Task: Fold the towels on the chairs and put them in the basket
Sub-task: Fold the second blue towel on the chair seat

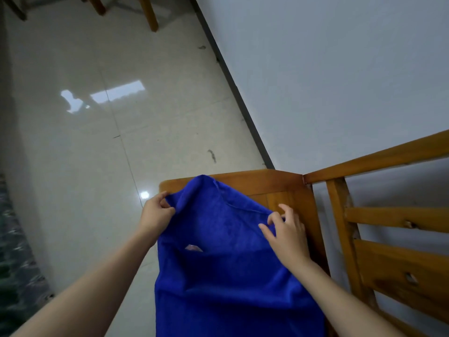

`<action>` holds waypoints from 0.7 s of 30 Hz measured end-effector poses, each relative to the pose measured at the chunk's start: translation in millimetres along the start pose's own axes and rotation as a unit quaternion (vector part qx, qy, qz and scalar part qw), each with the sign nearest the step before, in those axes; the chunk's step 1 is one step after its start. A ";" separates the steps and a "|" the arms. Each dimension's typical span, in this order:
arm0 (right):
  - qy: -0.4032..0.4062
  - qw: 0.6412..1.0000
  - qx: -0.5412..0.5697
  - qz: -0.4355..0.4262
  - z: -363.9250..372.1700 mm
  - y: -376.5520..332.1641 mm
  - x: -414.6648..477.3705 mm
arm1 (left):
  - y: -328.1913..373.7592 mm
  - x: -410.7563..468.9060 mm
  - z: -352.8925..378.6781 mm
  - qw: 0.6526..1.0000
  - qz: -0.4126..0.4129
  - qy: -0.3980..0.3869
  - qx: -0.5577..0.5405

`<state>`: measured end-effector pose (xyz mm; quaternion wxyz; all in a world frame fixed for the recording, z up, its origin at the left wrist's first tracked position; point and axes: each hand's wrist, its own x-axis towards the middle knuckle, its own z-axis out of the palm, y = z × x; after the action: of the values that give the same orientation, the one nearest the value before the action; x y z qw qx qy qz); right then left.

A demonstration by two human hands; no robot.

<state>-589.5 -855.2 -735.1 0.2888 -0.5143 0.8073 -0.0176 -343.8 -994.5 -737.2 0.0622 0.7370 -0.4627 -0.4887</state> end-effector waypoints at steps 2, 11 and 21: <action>0.011 1.000 -0.007 -0.006 1.7 -8.0 -0.3 | -0.2 0.7 0.3 1.000 -0.003 0.002 0.003; 0.183 0.967 0.147 0.099 -57.1 -1.7 39.8 | 16.7 2.4 -18.8 0.987 0.061 0.139 -0.047; 0.015 0.989 0.031 0.146 -11.1 -2.2 -35.8 | -46.9 -65.0 8.6 0.972 0.115 0.041 0.200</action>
<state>-582.2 -829.1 -709.1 0.2919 -0.3813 0.8771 -0.0083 -327.5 -916.6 -724.0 -0.0116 0.6954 -0.6301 -0.3455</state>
